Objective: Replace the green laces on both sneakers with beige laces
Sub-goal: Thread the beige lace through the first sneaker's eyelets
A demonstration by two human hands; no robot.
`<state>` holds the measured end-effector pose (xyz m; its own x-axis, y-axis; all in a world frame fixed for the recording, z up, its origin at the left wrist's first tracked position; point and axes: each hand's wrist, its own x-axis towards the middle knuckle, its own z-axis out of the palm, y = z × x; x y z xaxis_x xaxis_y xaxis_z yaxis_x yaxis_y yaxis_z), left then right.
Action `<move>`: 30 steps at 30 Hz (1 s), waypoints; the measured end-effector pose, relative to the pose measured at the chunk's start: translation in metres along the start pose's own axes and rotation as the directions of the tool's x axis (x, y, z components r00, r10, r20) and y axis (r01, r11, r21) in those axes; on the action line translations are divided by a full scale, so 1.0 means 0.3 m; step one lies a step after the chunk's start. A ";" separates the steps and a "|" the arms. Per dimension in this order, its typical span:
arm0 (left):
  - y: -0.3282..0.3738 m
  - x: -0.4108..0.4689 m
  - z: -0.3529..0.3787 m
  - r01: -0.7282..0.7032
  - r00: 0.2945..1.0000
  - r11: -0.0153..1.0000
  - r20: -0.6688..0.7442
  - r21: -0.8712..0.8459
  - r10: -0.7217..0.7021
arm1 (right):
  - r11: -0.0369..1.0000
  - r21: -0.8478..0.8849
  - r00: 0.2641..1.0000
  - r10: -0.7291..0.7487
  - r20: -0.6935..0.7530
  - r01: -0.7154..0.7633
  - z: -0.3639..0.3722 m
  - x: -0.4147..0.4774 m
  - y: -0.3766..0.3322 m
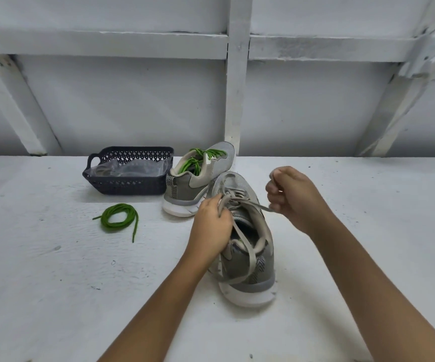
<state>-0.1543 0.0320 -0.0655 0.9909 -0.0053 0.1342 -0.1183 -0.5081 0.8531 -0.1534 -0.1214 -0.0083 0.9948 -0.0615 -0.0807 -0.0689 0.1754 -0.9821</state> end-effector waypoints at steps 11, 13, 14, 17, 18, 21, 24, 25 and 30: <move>0.010 -0.027 -0.001 0.008 0.996 0.994 -0.086 -0.109 -0.017 | 0.350 -0.924 0.987 -0.106 0.123 0.153 -0.073 -0.114 -0.017; 0.011 -0.031 -0.001 0.002 0.996 0.993 -0.087 -0.119 -0.012 | 0.336 -0.906 0.941 -0.301 0.157 0.259 -0.019 -0.084 -0.011; 0.012 -0.032 -0.001 -0.002 0.996 0.993 -0.089 -0.119 -0.008 | 0.333 -0.896 0.927 -0.326 0.184 0.295 0.005 -0.060 -0.005; 0.013 -0.031 0.000 -0.017 0.995 0.994 -0.095 -0.106 0.007 | 0.245 -0.918 0.932 -0.268 0.244 0.311 0.066 0.036 0.038; 0.013 -0.031 0.001 -0.019 0.996 0.995 -0.091 -0.102 0.010 | 0.239 -0.921 0.937 -0.242 0.251 0.308 0.081 0.060 0.054; 0.014 -0.034 -0.001 -0.013 0.996 0.995 -0.088 -0.103 0.004 | 0.312 -0.893 0.936 -0.238 0.257 0.325 0.095 0.084 0.083; 0.017 -0.039 -0.004 -0.010 0.995 0.994 -0.099 -0.111 -0.001 | 0.471 -0.808 0.925 -0.304 0.230 0.355 0.073 0.055 0.085; 0.016 -0.038 -0.005 -0.014 0.994 0.993 -0.105 -0.115 0.002 | 0.598 -0.718 0.931 -0.289 0.222 0.357 0.066 0.035 0.074; 0.013 -0.037 0.000 -0.022 0.994 0.994 -0.109 -0.108 0.010 | 0.804 -0.484 0.905 -0.151 0.397 0.346 0.012 -0.064 -0.001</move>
<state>-0.1658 0.0302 -0.0637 0.9769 0.0833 0.1968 -0.1461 -0.4119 0.8994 -0.1721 -0.1167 -0.0057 0.9406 0.3078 0.1430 0.2532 -0.3557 -0.8996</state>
